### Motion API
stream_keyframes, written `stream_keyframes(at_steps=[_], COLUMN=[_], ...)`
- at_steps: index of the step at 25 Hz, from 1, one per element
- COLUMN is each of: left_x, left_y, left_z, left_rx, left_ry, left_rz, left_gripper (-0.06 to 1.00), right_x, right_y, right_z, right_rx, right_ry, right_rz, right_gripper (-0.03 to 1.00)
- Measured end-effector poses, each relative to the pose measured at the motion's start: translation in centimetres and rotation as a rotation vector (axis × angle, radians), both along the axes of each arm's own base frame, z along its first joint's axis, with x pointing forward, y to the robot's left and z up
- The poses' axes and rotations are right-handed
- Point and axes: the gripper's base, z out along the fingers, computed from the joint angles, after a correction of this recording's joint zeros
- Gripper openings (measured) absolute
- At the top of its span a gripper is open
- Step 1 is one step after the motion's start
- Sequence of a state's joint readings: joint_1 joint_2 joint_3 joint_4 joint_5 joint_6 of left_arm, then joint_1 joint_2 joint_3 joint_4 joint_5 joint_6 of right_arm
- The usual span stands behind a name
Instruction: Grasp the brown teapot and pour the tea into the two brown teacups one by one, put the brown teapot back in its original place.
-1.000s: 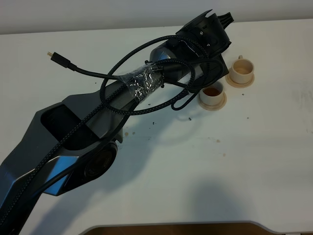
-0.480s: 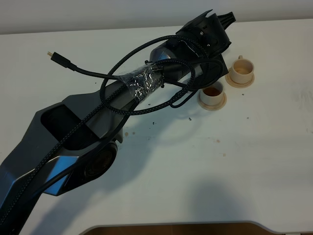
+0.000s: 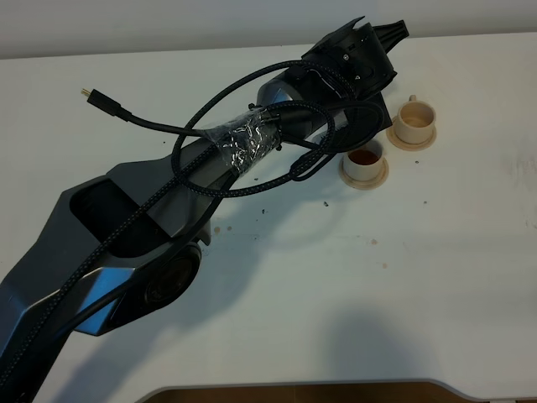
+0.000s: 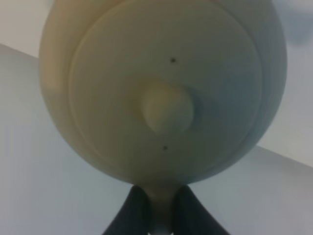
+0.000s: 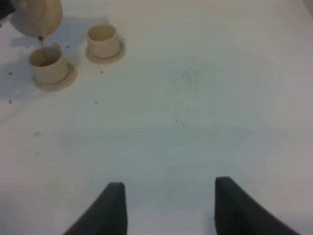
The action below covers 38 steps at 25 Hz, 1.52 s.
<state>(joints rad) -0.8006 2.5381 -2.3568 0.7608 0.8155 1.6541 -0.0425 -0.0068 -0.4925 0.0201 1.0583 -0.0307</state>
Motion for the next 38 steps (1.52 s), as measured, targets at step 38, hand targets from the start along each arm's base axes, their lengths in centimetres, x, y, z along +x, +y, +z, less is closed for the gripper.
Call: stream_keyframes(at_steps=[38], left_x=[0.21], left_y=[-0.38], left_z=[-0.82], left_rx=[0.035], left_ry=[-0.011], left_rz=[-0.061], left_gripper=[0.12], right_x=[0.00], right_y=[0.00], right_z=[-0.01], right_rx=[0.000], right_ry=[0.001], right_rz=[0.000], right_gripper=[0.44])
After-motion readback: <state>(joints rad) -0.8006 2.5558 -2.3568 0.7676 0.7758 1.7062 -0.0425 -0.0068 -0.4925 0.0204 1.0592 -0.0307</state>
